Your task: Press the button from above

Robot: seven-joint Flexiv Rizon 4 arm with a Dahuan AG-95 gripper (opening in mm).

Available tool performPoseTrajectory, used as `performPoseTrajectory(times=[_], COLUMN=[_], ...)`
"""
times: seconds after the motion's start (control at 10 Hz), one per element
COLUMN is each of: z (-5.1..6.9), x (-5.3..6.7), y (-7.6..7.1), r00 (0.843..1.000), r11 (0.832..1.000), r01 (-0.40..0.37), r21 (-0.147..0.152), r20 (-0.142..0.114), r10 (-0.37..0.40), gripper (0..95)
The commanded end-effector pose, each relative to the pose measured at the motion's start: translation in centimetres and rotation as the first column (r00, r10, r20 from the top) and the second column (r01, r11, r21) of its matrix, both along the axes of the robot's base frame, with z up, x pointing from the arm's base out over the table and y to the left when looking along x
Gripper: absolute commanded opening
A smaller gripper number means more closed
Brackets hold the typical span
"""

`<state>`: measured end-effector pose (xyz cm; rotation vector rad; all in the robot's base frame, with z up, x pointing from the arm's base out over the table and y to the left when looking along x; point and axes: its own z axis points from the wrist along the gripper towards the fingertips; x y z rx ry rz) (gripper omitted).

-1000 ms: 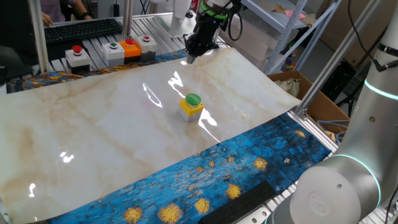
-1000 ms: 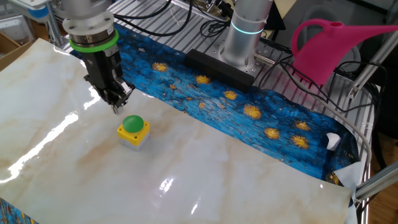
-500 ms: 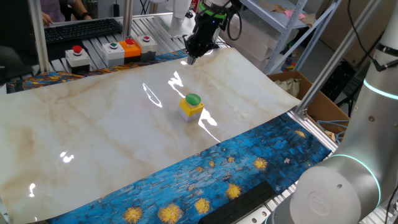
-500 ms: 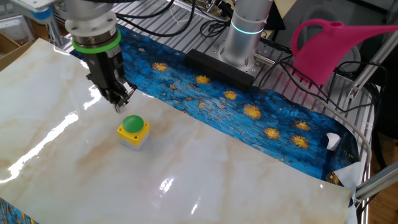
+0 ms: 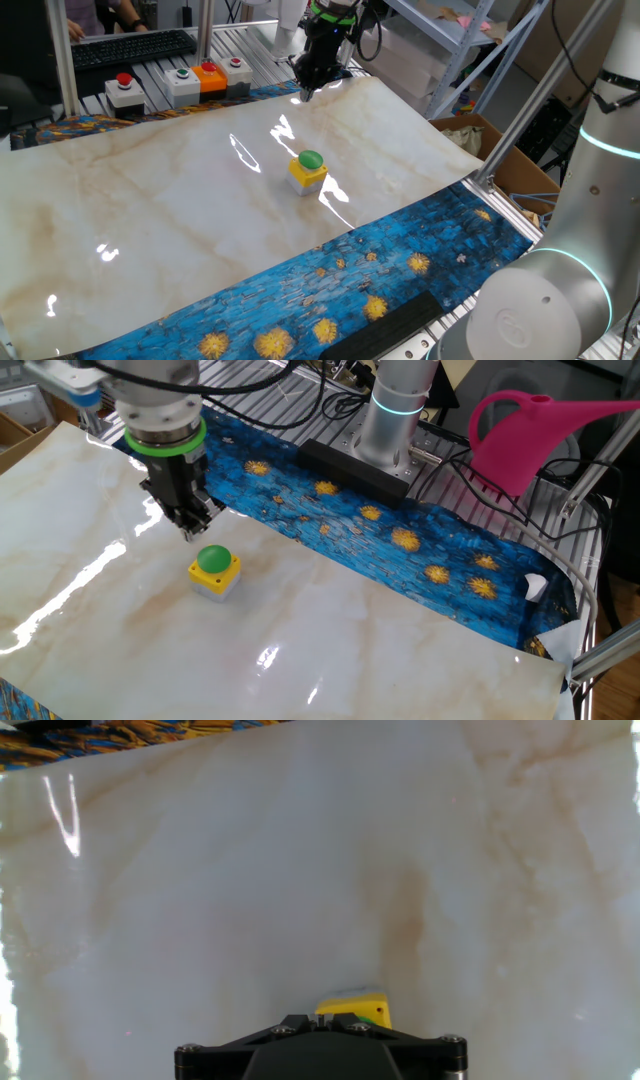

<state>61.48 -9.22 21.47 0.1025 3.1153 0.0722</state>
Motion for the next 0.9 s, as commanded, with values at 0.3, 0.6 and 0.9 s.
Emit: performPoseTrajectory(times=[0.3,0.6,0.9], z=[0.04,0.04,0.06], x=[0.29,0.29,0.27], y=[-0.05,-0.06,-0.07], r00=[1.0,1.0,1.0], r11=[1.0,1.0,1.0], r01=[-0.005,0.023,0.015], r21=[0.013,0.006,0.009], r20=[-0.015,-0.005,0.009], r10=[0.005,-0.022,-0.015], gripper=[0.0,0.0,0.0])
